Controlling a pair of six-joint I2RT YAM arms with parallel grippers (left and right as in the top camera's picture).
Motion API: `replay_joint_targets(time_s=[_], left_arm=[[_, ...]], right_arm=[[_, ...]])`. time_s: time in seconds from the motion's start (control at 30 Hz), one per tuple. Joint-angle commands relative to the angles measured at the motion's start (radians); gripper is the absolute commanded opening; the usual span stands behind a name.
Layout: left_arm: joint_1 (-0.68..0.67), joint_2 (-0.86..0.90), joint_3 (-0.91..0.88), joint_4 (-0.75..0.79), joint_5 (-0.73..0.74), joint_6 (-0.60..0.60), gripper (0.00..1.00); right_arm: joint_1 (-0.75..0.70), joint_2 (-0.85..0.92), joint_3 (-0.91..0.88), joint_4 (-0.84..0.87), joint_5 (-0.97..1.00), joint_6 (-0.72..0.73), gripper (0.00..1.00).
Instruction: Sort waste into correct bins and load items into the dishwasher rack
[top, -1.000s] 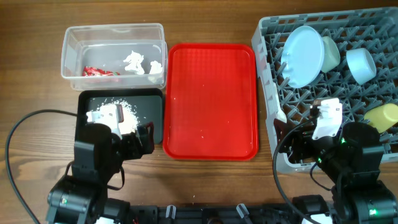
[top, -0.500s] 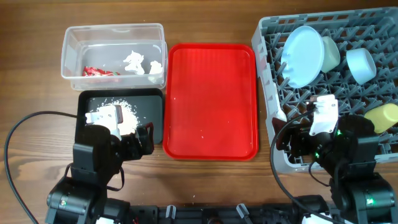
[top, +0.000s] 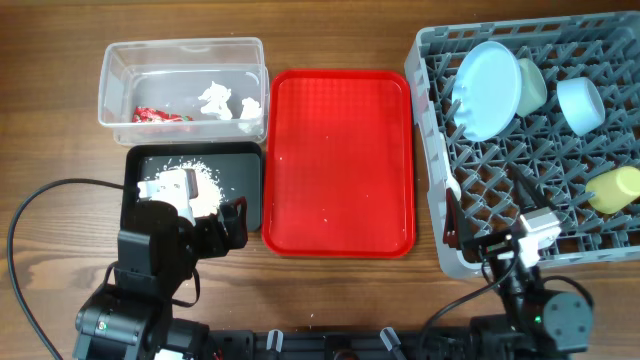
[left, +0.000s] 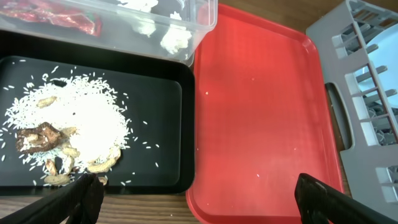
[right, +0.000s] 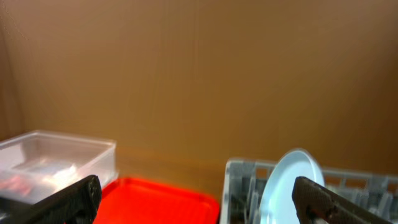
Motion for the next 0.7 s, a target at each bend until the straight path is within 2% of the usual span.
replay_joint_targets(time_s=[0.0,0.1,0.13,0.17,0.67], left_arm=[[-0.003,-0.002,-0.003,0.002,0.001,0.020,1.00],[-0.003,-0.002,-0.003,0.003,0.001,0.020,1.00],[-0.003,-0.002,-0.003,0.003,0.001,0.020,1.00],[-0.003,-0.002,-0.003,0.003,0.001,0.020,1.00],[-0.003,-0.002,-0.003,0.003,0.001,0.020,1.00]], right_arm=[[-0.001,-0.026,-0.132,0.113,0.069,-0.006,1.00],[-0.001,-0.026,-0.222,0.154,0.117,-0.006,1.00],[-0.001,-0.026,-0.235,0.094,0.130,-0.006,1.00],[0.000,-0.026,-0.234,0.031,0.133,-0.010,1.00],[0.001,-0.019,-0.234,0.033,0.134,-0.008,1.00]])
